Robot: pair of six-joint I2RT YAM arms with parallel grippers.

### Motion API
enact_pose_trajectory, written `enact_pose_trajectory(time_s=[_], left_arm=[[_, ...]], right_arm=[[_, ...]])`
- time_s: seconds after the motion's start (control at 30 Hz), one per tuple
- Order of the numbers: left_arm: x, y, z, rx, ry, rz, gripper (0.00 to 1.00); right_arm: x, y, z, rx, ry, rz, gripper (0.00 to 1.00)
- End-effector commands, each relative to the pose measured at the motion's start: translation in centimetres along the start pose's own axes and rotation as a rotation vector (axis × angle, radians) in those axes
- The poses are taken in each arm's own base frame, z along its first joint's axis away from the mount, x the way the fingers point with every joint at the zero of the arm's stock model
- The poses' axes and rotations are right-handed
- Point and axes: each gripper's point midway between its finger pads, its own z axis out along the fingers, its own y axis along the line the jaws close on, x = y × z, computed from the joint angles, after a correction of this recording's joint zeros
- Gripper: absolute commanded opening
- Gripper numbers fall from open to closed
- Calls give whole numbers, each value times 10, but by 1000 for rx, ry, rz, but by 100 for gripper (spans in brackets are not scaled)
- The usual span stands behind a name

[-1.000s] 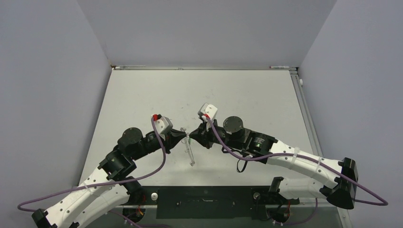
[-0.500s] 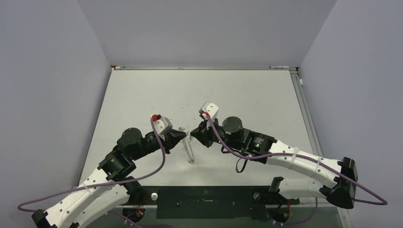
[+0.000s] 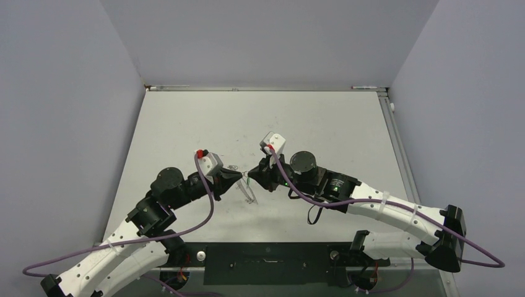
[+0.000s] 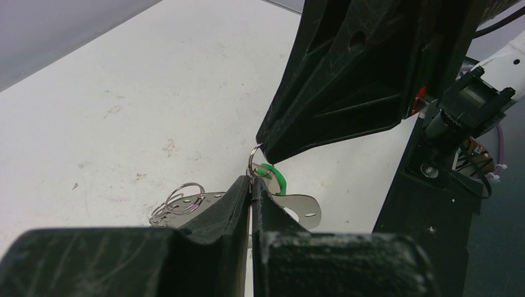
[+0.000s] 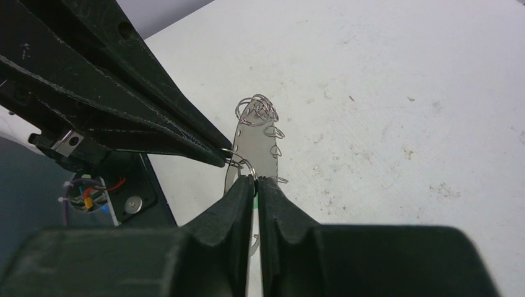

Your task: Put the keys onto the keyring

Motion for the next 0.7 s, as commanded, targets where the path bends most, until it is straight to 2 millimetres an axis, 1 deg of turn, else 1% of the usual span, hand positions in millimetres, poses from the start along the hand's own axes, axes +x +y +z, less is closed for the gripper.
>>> enact_pose_trajectory(time_s=[0.0, 0.13, 0.23, 0.3, 0.43, 0.57, 0.6, 0.67], left_arm=[[-27, -9, -3, 41, -90, 18, 0], [-29, -9, -4, 39, -101, 20, 0], [-31, -9, -6, 39, -111, 23, 0], [-32, -10, -6, 41, -113, 24, 0], [-35, -12, -9, 55, -134, 31, 0], [-41, -19, -15, 89, -175, 41, 0], [-48, -22, -17, 102, -206, 49, 0], [-54, -29, -20, 137, -239, 56, 0]], right_arm=[[-10, 6, 0, -30, -21, 18, 16], [-12, 7, -4, -35, -24, 23, 35], [-17, 8, -8, -42, -38, 22, 44], [-20, 9, -11, -45, -49, 13, 48], [-30, 8, -22, -50, -90, -51, 50], [-52, 9, -43, -53, -199, -110, 49], [-56, 12, -48, -73, -224, -129, 49], [-63, 23, -56, -133, -276, -187, 48]])
